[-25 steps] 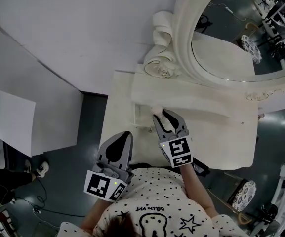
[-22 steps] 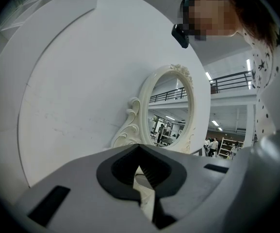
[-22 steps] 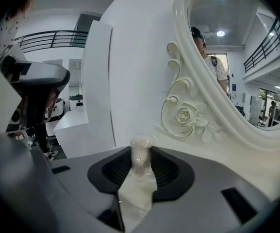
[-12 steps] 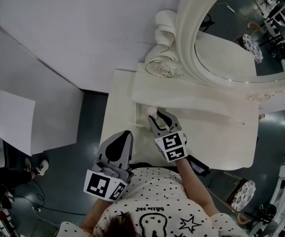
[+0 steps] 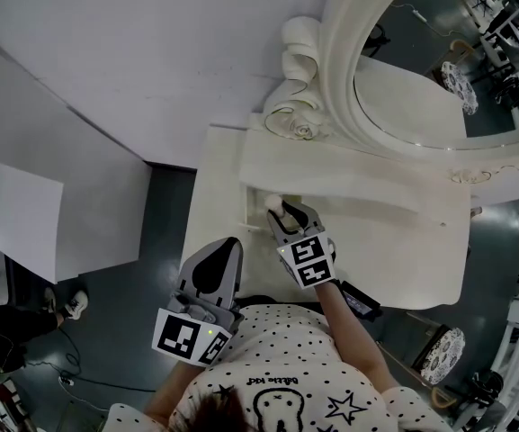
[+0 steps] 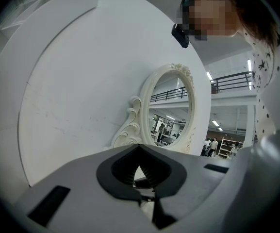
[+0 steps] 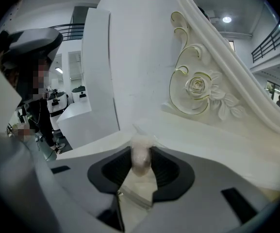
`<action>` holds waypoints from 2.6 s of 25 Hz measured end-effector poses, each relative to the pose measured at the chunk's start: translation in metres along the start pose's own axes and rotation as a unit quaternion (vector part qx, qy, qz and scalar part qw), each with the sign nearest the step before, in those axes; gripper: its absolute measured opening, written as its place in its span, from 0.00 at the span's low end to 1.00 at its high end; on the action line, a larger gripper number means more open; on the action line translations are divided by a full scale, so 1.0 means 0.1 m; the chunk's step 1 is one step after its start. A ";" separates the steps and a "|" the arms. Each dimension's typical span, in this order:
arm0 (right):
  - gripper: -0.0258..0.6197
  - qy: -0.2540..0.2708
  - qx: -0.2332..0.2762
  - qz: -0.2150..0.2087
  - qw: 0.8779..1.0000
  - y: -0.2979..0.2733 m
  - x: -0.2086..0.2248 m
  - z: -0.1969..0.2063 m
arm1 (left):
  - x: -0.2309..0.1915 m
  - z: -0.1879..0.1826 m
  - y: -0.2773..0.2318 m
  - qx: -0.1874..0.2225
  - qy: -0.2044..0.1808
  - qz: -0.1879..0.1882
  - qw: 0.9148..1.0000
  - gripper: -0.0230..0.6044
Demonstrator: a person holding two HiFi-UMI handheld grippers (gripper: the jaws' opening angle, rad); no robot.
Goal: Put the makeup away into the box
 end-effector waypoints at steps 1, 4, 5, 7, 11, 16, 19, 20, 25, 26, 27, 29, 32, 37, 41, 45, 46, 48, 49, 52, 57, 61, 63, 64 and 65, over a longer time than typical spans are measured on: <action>0.24 0.001 -0.002 0.001 1.000 0.00 0.00 0.01 | 0.00 0.00 0.00 0.000 0.000 0.000 1.000 0.03; 0.24 0.000 -0.010 0.005 1.000 -0.03 0.02 0.04 | -0.01 0.01 -0.01 0.000 -0.001 0.000 1.000 0.03; 0.25 0.000 -0.013 0.006 1.000 -0.03 0.03 0.06 | -0.01 0.01 -0.01 0.000 -0.001 -0.001 1.000 0.03; 0.25 0.000 -0.017 0.007 1.000 -0.04 0.03 0.07 | 0.00 0.01 -0.01 -0.001 -0.001 -0.001 1.000 0.03; 0.25 0.010 -0.022 0.006 1.000 -0.04 0.00 0.07 | 0.00 -0.01 0.00 0.001 -0.001 -0.001 1.000 0.03; 0.26 0.015 -0.024 0.004 1.000 -0.04 0.01 0.07 | 0.00 -0.01 -0.01 0.001 -0.001 0.000 1.000 0.03; 0.26 0.016 -0.026 -0.001 1.000 -0.05 0.01 0.07 | -0.01 0.00 -0.01 0.001 -0.001 -0.001 1.000 0.03; 0.27 0.016 -0.027 -0.003 1.000 -0.05 0.01 0.07 | -0.01 0.00 -0.01 0.001 -0.001 -0.002 1.000 0.03; 0.27 0.021 -0.032 -0.009 0.999 -0.05 -0.01 0.07 | -0.01 -0.01 0.00 0.001 -0.002 -0.003 1.000 0.03; 0.27 0.023 -0.033 -0.010 0.999 -0.05 -0.02 0.07 | -0.01 -0.01 0.00 0.001 -0.002 -0.002 1.000 0.03; 0.27 0.026 -0.033 -0.011 0.999 -0.05 -0.03 0.07 | -0.01 -0.01 0.00 0.001 -0.003 -0.002 1.000 0.03; 0.28 0.030 -0.035 -0.011 0.999 -0.05 -0.04 0.08 | -0.01 0.00 0.00 0.002 -0.002 -0.001 1.000 0.03; 0.29 0.030 -0.037 -0.012 0.999 -0.05 -0.05 0.08 | -0.01 0.00 0.00 0.002 -0.002 -0.001 1.000 0.03; 0.32 0.035 -0.036 -0.015 0.999 -0.05 -0.08 0.07 | -0.01 0.00 0.01 0.003 -0.003 -0.002 1.000 0.03; 0.32 0.037 -0.034 -0.013 0.999 -0.05 -0.08 0.07 | 0.00 0.00 0.01 0.004 -0.002 -0.002 1.000 0.03; 0.32 0.030 -0.029 -0.007 0.999 -0.01 -0.07 0.05 | 0.02 -0.01 0.03 0.004 -0.002 -0.001 1.000 0.03; 0.32 0.030 -0.027 -0.005 0.999 0.00 -0.07 0.05 | 0.02 -0.01 0.04 0.004 -0.002 -0.001 1.000 0.03; 0.32 0.029 -0.023 -0.002 0.999 0.02 -0.07 0.03 | 0.02 -0.01 0.04 0.004 -0.003 -0.001 1.000 0.03; 0.32 0.028 -0.021 0.000 0.999 0.03 -0.07 0.02 | 0.03 -0.02 0.05 0.004 -0.003 -0.001 1.000 0.03; 0.21 0.031 -0.011 0.012 0.999 0.09 -0.07 -0.02 | 0.03 -0.04 0.06 0.006 -0.004 0.002 1.000 0.03; 0.05 0.044 0.013 0.034 0.998 0.16 -0.01 -0.15 | 0.05 -0.04 0.06 0.010 -0.005 0.007 1.000 0.03; 0.05 0.043 0.023 0.041 0.998 0.24 0.00 -0.16 | 0.10 -0.01 0.06 0.009 -0.006 0.012 1.000 0.03; 0.05 0.040 0.028 0.045 0.998 0.29 0.01 -0.17 | 0.12 -0.01 0.05 0.010 -0.008 0.016 1.000 0.03; 0.05 0.037 0.031 0.047 0.998 0.31 0.01 -0.17 | 0.13 0.00 0.05 0.010 -0.009 0.017 1.000 0.03; 0.05 0.033 0.035 0.048 0.998 0.33 0.02 -0.17 | 0.14 -0.01 0.05 0.010 -0.011 0.019 1.000 0.03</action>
Point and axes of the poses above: the fingertips, and each gripper's own axes: y backward along the fingers, x to its right, z out of its underside, the point moved 8 cm from there along y, backward along the fingers, and after that the axes turned 1 degree about -y, right-handed, at the moved point
